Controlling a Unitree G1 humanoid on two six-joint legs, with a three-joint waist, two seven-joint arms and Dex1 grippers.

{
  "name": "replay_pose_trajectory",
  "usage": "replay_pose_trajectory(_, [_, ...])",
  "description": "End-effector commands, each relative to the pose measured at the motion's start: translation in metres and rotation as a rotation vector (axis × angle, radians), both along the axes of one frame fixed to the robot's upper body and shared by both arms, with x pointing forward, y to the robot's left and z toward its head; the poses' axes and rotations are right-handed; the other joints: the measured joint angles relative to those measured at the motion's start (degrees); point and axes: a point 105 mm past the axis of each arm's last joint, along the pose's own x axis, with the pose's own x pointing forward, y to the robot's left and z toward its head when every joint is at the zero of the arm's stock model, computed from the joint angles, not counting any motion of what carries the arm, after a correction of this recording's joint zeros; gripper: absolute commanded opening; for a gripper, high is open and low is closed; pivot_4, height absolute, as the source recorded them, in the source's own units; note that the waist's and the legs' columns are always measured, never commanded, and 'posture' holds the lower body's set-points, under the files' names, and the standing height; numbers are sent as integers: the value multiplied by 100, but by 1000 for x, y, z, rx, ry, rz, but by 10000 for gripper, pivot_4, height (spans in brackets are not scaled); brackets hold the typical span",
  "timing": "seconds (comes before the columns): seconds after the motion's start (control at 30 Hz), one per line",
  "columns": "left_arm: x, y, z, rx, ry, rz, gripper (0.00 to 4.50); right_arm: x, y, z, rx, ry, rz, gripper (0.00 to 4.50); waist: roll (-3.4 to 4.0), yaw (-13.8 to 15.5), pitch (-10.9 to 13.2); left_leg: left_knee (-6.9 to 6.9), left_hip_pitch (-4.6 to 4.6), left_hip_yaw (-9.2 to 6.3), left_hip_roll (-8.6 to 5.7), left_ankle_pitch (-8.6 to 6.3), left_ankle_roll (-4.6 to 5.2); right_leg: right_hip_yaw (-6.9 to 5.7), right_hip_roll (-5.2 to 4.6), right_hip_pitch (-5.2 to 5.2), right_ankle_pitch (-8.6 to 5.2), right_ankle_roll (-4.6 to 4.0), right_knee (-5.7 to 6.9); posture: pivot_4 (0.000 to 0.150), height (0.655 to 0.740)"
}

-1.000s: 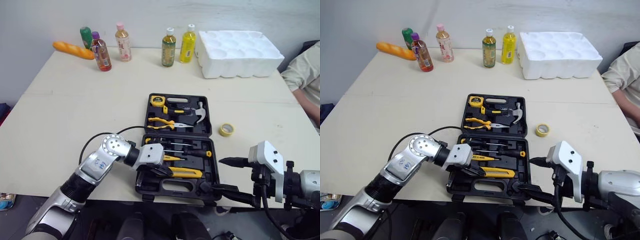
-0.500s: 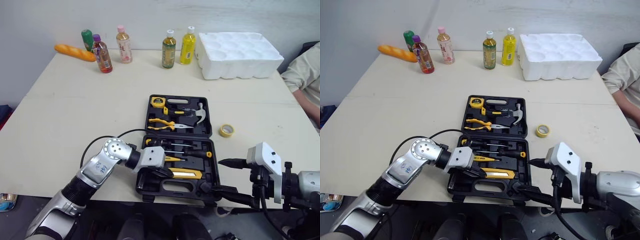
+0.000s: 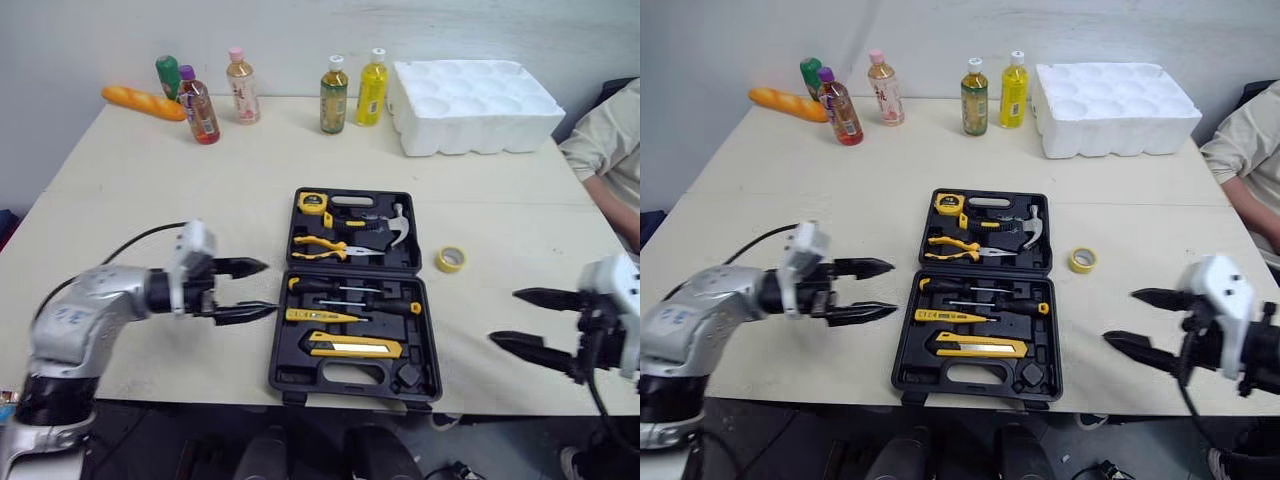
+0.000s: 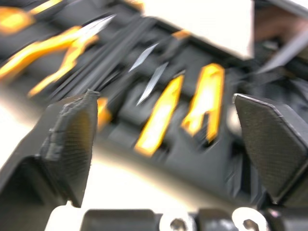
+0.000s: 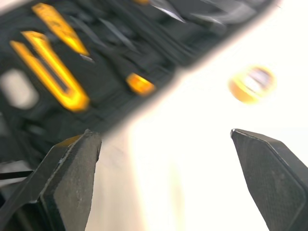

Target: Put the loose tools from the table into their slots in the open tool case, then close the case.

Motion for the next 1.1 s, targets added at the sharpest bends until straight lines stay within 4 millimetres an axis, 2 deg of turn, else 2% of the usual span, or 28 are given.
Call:
replay_pose_trajectory(0.03, [-10, 29, 13, 51, -51, 60, 44690, -2, -23, 12, -48, -39, -45, 45000, 3, 7, 2, -4, -2, 1, 0, 0, 0, 2, -1, -5, 0, -1, 0, 1500, 7400])
replay_pose_trajectory(0.13, [-20, 72, 7, 140, -37, 185, 44690, -5, -41, 14, -62, -34, -102, 45000, 11, -3, 6, -11, -2, 2, 0, 0, 0, 2, -6, -11, -2, -5, 1, 1500, 7400])
replay_pose_trajectory(0.2, [-20, 93, 1, 167, -30, 255, 44690, -6, -49, 14, -64, -36, -129, 45000, 16, 5, 8, -18, -1, 2, 0, 0, -1, 2, -9, -15, -5, -10, 2, 1500, 7400])
replay_pose_trajectory(0.3, [-15, 106, -2, 189, -46, 305, 44690, -4, -61, 14, -63, -47, -170, 45000, 21, 18, 10, -22, -3, 2, 0, -1, -1, 0, -15, -20, -8, -16, 3, 1500, 7400])
replay_pose_trajectory(0.43, [-8, 107, -5, 233, -71, 314, 44690, 5, -72, 12, -63, -63, -210, 45000, 21, 13, 10, -23, -23, 5, 0, -3, -2, 0, -20, -38, -7, -16, 0, 1500, 7400])
replay_pose_trajectory(0.7, [-8, 97, -9, 238, -84, 295, 44690, 5, -83, 2, -67, -54, -206, 45000, 30, -14, 15, -35, -27, 14, 0, -4, -4, 2, -18, -54, -9, -19, 8, 1500, 7400])
replay_pose_trajectory(0.87, [0, 86, 0, 238, -133, 282, 44690, 5, -90, 2, -59, -65, -194, 45000, 30, -9, 15, -25, -21, 16, 0, -3, -4, 4, -18, -48, -9, -18, 19, 1500, 7400])
replay_pose_trajectory(0.9, [1, 80, 3, 239, -147, 265, 44690, 6, -89, 2, -62, -68, -181, 45000, 30, -12, 15, -25, -20, 16, 0, -3, -4, 4, -18, -48, -9, -18, 19, 1500, 7400])
replay_pose_trajectory(1.03, [-1, 31, 28, 187, -208, 70, 44690, 15, -74, 5, -103, -61, -34, 45000, 30, -12, 15, -21, -23, 20, -1, -3, -4, 6, -17, -49, -8, -17, 21, 1500, 7400])
replay_pose_trajectory(1.1, [-2, 0, 41, 147, -239, -54, 44690, 29, -62, 15, -157, -73, 69, 45000, 31, -26, 15, -15, -20, 26, -1, -3, -4, 10, -15, -48, -8, -16, 28, 1500, 7400])
